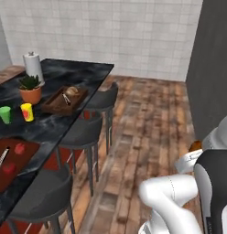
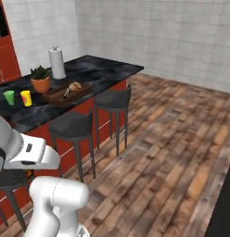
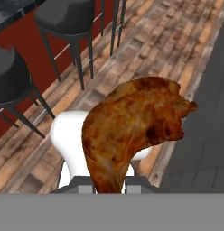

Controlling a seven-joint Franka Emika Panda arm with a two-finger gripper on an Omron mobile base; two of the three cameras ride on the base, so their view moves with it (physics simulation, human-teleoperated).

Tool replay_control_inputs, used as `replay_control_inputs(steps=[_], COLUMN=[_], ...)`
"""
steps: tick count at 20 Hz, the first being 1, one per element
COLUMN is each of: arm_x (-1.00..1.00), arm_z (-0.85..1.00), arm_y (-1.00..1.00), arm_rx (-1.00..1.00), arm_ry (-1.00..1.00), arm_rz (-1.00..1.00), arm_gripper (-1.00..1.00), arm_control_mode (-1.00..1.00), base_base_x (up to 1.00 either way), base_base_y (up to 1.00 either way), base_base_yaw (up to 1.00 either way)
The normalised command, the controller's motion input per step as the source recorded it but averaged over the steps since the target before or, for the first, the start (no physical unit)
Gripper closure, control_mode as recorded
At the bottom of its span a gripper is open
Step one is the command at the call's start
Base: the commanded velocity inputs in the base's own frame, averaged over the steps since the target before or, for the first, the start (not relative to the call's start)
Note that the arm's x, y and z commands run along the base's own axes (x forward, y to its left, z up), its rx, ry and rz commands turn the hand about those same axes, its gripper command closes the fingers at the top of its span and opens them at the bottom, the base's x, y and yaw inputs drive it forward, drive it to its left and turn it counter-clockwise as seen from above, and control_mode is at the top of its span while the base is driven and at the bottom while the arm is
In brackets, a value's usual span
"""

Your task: Gather the bell pepper and tomato from the fridge and place them on a tray on the dining counter. Then gather the chicken drumsticks from the fridge and place them on the other tray.

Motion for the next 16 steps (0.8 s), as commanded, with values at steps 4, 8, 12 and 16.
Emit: replay_control_inputs(steps=[4,8,12,16], arm_x=[0.00,0.00,0.00,0.00], arm_z=[0.00,0.00,0.00,0.00], arm_y=[0.00,0.00,0.00,0.00], arm_rx=[0.00,0.00,0.00,0.00], arm_ry=[0.00,0.00,0.00,0.00], arm_rz=[0.00,0.00,0.00,0.00], arm_gripper=[1.00,1.00,1.00,1.00], arm_control_mode=[1.00,1.00,1.00,1.00], base_base_x=[0.79,0.67,0.67,0.65], base_base_y=[-0.50,-0.57,-0.55,-0.49], base_base_yaw=[0.40,0.39,0.40,0.43])
